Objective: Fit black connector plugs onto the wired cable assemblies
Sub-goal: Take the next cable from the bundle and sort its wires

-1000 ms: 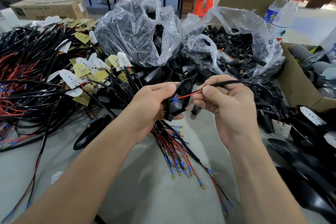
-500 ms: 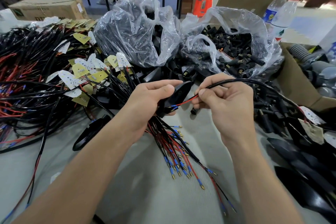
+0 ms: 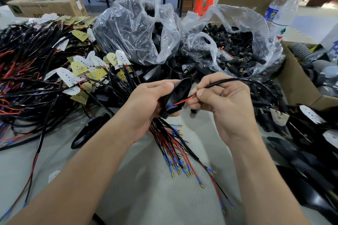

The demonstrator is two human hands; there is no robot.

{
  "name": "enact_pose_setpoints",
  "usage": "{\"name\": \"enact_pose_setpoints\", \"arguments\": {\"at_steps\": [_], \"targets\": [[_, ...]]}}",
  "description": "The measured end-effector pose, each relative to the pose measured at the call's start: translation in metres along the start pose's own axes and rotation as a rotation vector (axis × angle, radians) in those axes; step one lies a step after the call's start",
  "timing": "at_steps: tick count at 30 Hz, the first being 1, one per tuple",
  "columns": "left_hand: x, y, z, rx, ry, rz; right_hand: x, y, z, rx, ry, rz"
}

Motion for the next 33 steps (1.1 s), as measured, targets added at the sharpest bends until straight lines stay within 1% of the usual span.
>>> {"name": "enact_pose_setpoints", "arguments": {"at_steps": [7,12,17,22,24,27,31,33], "targets": [[0.001,0.002,0.001,-0.007,-0.001,-0.014,0.004,0.000,-0.002,-0.033,-0.077,0.049],[-0.001,0.001,0.002,-0.002,0.016,-0.004,0.005,-0.001,-0.003,-0.025,-0.121,-0.042],[-0.005,0.003,0.003,-0.033,-0.028,-0.092,-0.011,-0.003,-0.007,-0.046,-0.108,-0.019],[-0.009,0.002,0.002,-0.043,-0.114,-0.124,-0.023,-0.005,-0.016,-0.073,-0.271,0.006],[-0.007,0.002,0.001,-0.032,-0.132,-0.092,-0.020,-0.004,-0.017,-0.085,-0.252,-0.019],[-0.005,0.002,0.001,-0.024,-0.080,-0.046,-0.016,-0.003,-0.015,-0.092,-0.189,-0.062],[-0.004,0.001,0.004,0.013,-0.033,-0.070,-0.013,-0.004,-0.010,-0.108,-0.108,-0.051],[-0.005,0.001,0.004,0.024,-0.042,-0.064,-0.011,-0.003,-0.009,-0.097,-0.142,-0.047]]}}
Point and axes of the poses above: each hand's wrist, its own y-axis towards the middle knuckle, its own x-axis out of the back of the hand, z = x × y, the point moved 2 cm from there along y, towards the middle knuckle
